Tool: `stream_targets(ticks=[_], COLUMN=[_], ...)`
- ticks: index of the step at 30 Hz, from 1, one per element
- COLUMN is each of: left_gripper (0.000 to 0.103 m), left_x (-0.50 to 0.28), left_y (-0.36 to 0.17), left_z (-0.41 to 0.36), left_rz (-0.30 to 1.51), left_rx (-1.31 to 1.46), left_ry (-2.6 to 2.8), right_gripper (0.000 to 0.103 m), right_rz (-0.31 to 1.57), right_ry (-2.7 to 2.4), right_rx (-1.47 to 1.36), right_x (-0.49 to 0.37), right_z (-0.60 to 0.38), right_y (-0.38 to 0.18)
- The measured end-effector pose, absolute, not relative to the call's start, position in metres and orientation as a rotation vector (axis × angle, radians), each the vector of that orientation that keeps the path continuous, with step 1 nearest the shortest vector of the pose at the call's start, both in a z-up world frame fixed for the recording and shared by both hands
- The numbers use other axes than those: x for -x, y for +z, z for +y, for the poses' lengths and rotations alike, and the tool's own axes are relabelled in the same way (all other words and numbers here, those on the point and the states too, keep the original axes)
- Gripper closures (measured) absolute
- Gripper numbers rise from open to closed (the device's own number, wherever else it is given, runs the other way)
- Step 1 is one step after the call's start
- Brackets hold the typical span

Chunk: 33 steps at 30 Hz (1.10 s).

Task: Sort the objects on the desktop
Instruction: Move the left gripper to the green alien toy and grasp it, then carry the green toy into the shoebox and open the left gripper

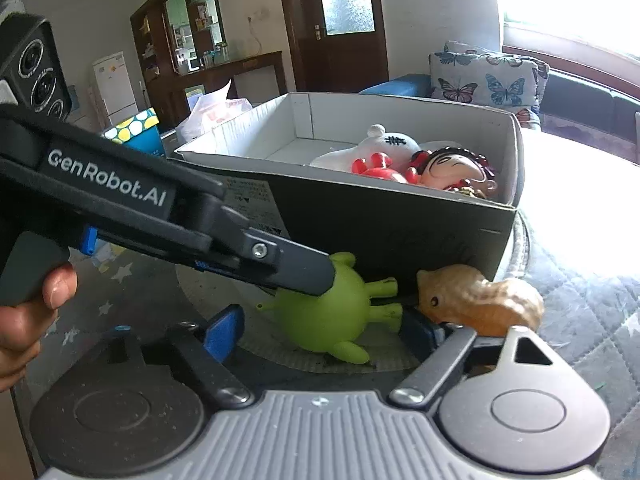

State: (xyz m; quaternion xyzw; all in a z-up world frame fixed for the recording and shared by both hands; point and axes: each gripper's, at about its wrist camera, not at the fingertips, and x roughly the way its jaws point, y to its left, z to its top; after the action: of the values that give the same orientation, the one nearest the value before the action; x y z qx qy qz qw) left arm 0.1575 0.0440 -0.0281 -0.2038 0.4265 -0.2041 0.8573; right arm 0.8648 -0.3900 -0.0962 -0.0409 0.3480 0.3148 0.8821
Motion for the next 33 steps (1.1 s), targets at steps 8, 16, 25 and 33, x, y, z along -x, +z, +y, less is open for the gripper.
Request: stream_targets(ticks=[8,16,25,33], left_gripper=[0.066,0.067,0.067,0.067], left_x=[-0.147,-0.130,-0.157,-0.203], left_y=[-0.017,0.018,0.047,0.037], left_z=[0.047,0.050,0.065,0.096], left_rz=[0.869,0.774,0.680,0.714], left_rx=[0.425,0.406,0.415,0.483], left_ry=[-0.449,-0.476,-0.438,-0.379], right_gripper=[0.025,0.025,0.025,0.025], right_rz=[0.688,0.592,0.519,0.584], right_ry=[0.661,0.683,0.702,0.737], right_rx=[0.088,0.110,0.140,0.132], right_x=[-0.855,-0.843,-0.878,-0.932], right_z=[-0.394,-0.395,-0.375,-0.343], right_y=[-0.087,-0.054,-0.023,-0.028])
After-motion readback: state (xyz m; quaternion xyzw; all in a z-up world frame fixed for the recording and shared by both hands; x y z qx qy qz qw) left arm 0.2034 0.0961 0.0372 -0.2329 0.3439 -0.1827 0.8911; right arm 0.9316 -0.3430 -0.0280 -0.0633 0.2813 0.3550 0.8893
